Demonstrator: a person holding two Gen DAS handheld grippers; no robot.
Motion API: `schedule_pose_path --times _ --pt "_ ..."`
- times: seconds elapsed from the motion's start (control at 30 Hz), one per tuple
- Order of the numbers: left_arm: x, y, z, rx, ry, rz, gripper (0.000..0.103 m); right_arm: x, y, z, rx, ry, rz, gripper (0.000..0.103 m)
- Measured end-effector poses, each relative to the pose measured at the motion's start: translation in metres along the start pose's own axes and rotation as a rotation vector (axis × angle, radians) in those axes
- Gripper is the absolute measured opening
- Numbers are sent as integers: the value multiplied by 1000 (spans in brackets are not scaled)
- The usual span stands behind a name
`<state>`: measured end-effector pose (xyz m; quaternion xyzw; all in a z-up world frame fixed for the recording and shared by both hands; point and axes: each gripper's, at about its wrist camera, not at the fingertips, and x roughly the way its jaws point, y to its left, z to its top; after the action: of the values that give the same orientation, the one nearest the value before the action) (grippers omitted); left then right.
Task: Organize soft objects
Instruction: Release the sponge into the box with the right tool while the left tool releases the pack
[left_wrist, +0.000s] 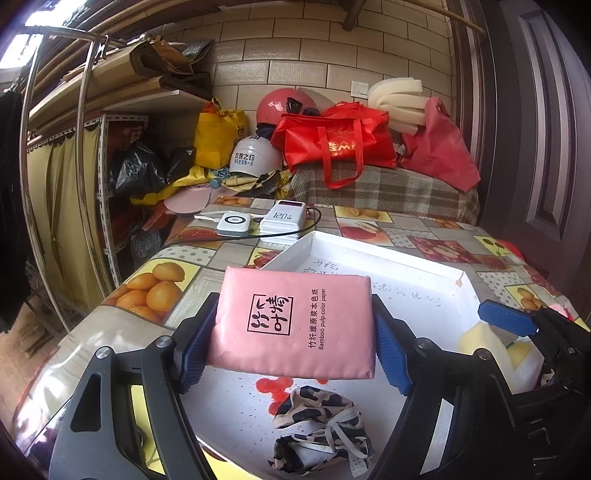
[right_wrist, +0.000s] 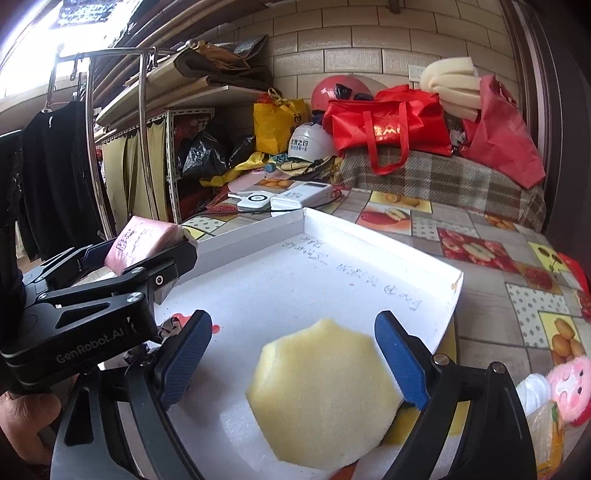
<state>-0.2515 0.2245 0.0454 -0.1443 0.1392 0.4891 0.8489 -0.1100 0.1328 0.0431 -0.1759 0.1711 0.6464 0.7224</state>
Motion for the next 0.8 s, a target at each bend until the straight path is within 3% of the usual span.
schedule_pose_path --times 0.2,0.27,0.37,0.47,0.6,0.8 --pt "3 11 0 -54 18 -2 80 -13 -2 1 -8 -92 21 91" --pt "3 11 0 -54 18 4 83 -22 -9 1 24 -138 30 100" --pt "0 7 0 -34 3 5 102 -32 -19 1 76 -180 20 103" --pt "-3 0 0 5 -13 -2 103 -42 -28 2 121 -213 9 103" --pt "-7 -6 0 38 -32 -5 103 -43 -26 -3 114 -203 -3 103" --pt "-5 1 1 7 -28 -8 103 -42 -17 -11 78 -174 -26 103"
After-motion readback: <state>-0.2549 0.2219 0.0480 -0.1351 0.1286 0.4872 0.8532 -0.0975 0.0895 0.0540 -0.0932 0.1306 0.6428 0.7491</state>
